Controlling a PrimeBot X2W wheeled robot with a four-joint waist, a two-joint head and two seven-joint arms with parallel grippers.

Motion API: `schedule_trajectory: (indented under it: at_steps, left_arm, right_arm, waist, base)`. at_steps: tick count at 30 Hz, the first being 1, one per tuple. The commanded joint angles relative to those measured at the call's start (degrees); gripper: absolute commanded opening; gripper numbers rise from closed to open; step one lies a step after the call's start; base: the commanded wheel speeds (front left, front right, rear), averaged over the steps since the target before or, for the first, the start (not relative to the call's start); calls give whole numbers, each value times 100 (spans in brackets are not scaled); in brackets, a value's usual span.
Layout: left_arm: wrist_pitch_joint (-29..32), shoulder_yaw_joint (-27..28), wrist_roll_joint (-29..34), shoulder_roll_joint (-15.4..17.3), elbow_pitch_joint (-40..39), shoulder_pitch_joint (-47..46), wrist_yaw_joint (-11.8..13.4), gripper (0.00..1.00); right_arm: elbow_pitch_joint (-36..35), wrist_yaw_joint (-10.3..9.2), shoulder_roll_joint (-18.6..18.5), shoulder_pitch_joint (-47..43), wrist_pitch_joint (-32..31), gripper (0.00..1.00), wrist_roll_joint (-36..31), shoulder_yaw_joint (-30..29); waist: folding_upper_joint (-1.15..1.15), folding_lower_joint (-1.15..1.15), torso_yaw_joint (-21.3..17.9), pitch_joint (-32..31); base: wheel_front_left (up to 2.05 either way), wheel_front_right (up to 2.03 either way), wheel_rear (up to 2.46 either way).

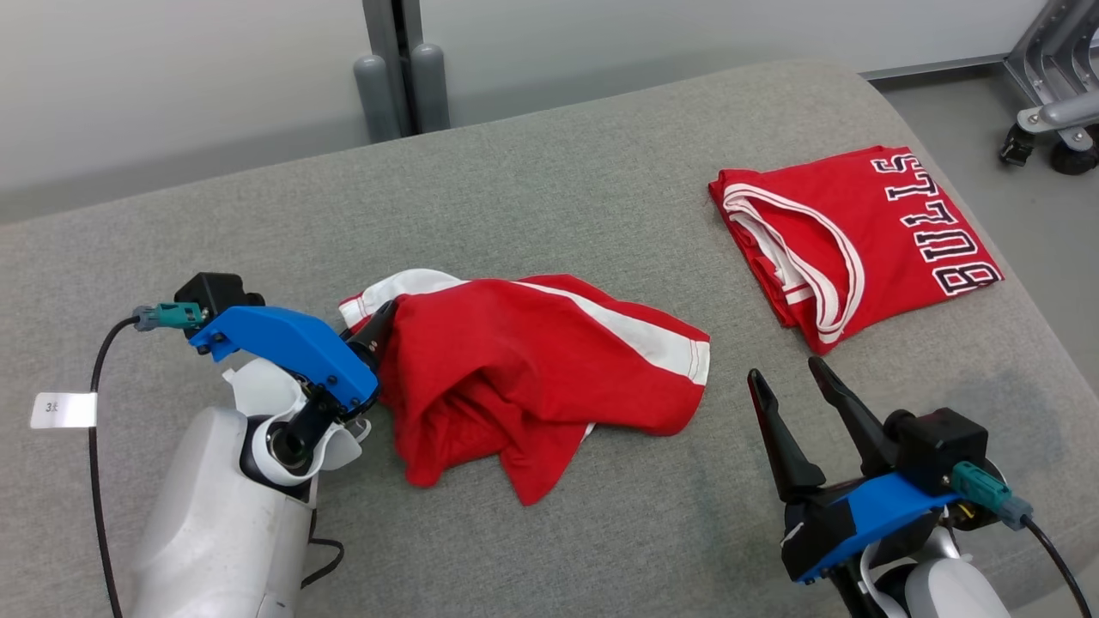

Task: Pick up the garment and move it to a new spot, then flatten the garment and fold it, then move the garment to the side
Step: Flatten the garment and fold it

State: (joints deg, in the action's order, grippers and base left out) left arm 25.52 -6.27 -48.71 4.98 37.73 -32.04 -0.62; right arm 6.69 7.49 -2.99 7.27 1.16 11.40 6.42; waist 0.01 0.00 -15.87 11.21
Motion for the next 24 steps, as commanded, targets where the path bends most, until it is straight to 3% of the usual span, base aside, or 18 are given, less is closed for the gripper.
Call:
schedule_trajectory:
  at_steps: [1,6,7,8,12,16,19,24]
  left_arm:
    - [-47,63,-102,-19,75,-167,-65,100]
    - [29,116,-310,3,288,-291,-318,100]
    - [88,106,-395,-23,299,-308,-392,82]
    - [127,89,-453,-37,302,-318,-444,3]
    - [-203,-60,-297,42,125,-445,-589,0]
    - [-1294,-384,205,207,-358,-734,-681,0]
    - [-2095,-1158,302,337,-1125,-1020,-700,0]
    - [-2861,-2517,-218,863,-2248,-1361,-702,0]
  right_arm:
    - [-20,1,-42,78,36,100,-5,-13]
    - [-47,1,-53,58,39,100,-13,-40]
    - [-56,1,-53,54,49,100,-18,-52]
    - [-67,1,-53,51,49,100,-19,-62]
    - [-97,2,-57,65,52,100,-11,-94]
    - [-108,2,-50,99,86,100,-25,-127]
    - [-97,1,-45,155,107,100,-27,-114]
    - [-36,1,-31,160,138,100,-21,-125]
  waist:
    - [-1,0,-36,23]
    - [-1,0,-119,79]
    - [-1,0,-126,88]
    - [-1,0,-129,97]
    - [-1,0,-117,140]
    - [-1,0,-68,197]
    - [-1,0,-23,241]
    - [-1,0,98,203]
  base:
    - [0,0,0]
    - [0,0,0]
    - [0,0,0]
    - [0,0,0]
    - [0,0,0]
    - [0,0,0]
    - [0,0,0]
    - [0,0,0]
